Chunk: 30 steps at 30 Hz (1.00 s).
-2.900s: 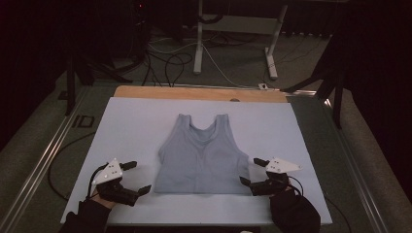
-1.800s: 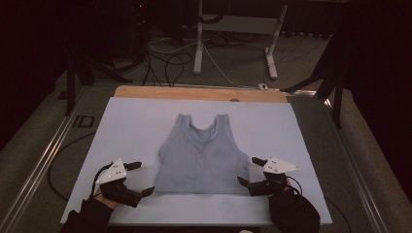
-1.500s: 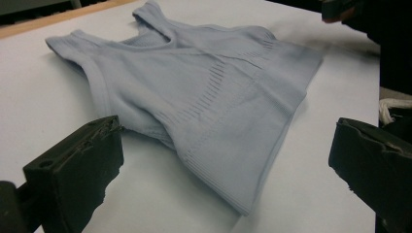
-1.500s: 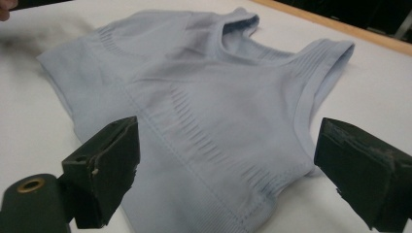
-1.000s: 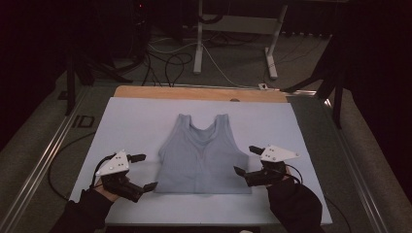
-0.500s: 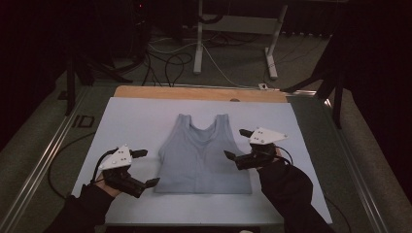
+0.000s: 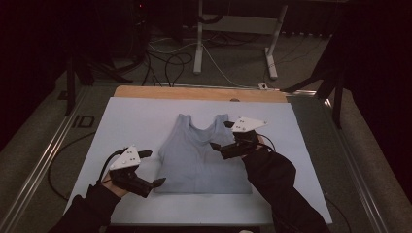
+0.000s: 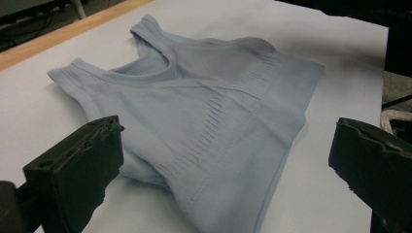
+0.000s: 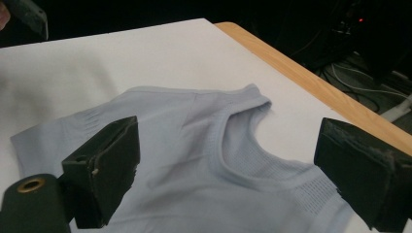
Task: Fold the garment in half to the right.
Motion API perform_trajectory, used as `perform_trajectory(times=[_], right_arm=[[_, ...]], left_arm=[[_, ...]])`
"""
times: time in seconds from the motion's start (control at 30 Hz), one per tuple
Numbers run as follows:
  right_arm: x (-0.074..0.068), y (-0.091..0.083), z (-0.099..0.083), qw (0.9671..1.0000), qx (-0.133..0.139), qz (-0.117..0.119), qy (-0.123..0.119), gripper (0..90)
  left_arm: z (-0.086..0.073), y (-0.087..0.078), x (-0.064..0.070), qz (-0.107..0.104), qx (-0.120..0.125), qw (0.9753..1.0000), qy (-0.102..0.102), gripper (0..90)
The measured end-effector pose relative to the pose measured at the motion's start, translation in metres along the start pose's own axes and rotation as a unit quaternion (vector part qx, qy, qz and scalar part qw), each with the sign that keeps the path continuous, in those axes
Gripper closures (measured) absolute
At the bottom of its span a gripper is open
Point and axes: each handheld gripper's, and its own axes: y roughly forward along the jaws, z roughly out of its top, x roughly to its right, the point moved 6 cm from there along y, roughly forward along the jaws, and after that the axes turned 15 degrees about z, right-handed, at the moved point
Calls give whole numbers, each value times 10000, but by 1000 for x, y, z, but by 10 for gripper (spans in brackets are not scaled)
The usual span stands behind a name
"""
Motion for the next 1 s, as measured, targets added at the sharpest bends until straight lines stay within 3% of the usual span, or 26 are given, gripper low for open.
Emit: perform_trajectory(times=[0.2,0.6,0.7,1.0], right_arm=[[3,18,7,9999,6,140,-27,95],[10,44,22,9995,-11,285,-137,95],[14,53,27,9995,8,291,-150,95],[22,74,37,9995,-15,286,-154,95]], left_arm=[[2,10,12,46,-179,9997,134,2],[4,22,18,267,-306,9992,37,2],[3,26,17,436,-351,9984,-117,2],[-1,31,14,678,-453,9962,-302,3]])
